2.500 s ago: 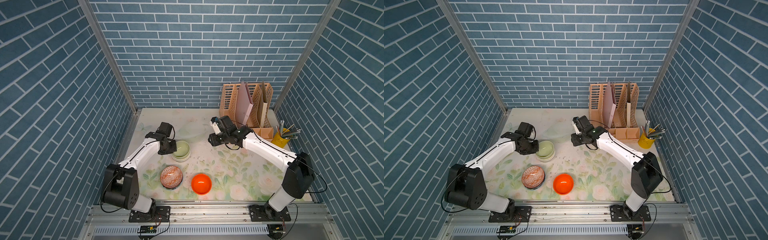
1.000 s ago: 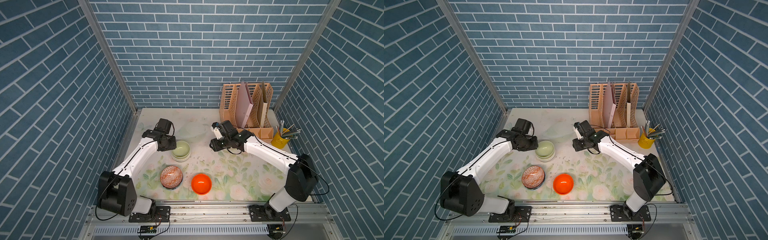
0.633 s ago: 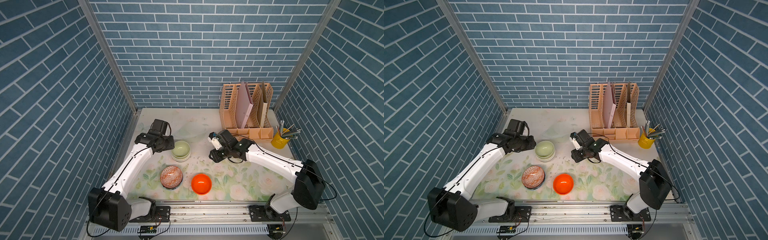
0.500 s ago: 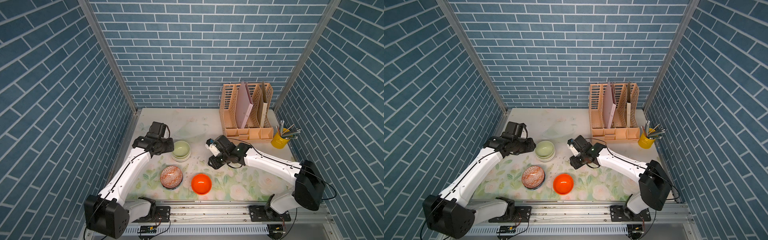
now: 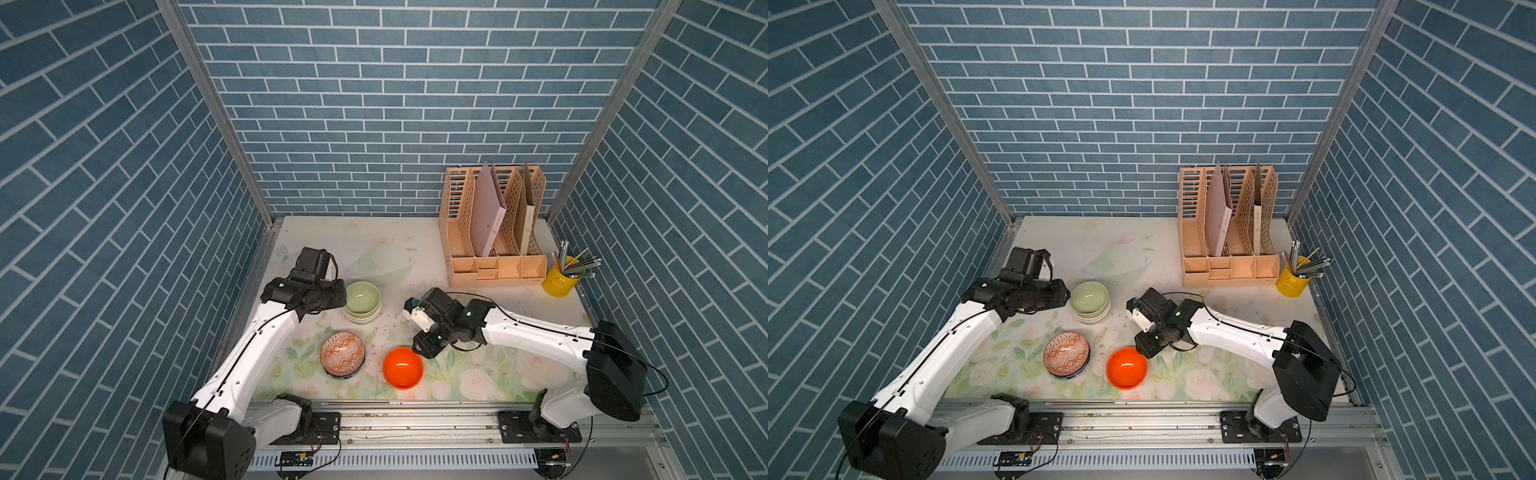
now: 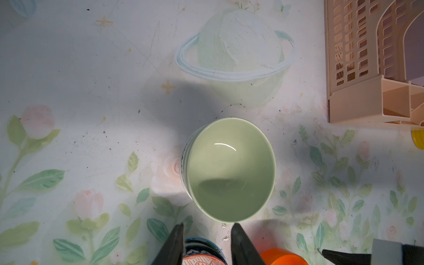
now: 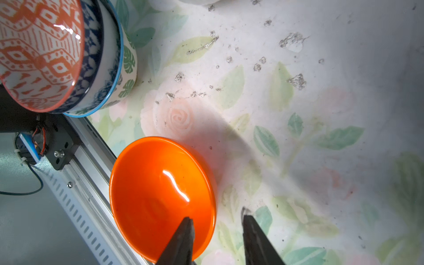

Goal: Stack the bowls
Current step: Pick up the bowl from the center of the board.

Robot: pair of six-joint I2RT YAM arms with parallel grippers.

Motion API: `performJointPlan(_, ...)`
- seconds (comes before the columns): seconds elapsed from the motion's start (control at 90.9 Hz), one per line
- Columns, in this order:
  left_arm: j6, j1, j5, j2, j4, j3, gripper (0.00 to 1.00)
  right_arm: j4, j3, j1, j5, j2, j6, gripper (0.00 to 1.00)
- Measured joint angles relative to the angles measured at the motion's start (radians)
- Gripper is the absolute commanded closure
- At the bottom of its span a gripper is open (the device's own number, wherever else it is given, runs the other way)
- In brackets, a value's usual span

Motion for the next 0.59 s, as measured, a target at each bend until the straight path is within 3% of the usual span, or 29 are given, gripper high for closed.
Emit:
performJointPlan(0.341, 0.000, 0.000, -0.013, 0.000, -0.003, -0.006, 0.61, 0.031, -0.023, 0.017, 0.000, 0.085, 0.003, 0.75)
performJointPlan(0.594, -0.002, 0.000, -0.016, -0.001, -0.003, -0.006, 0.61, 0.047, -0.023, 0.020, 0.006, 0.109, 0.001, 0.92)
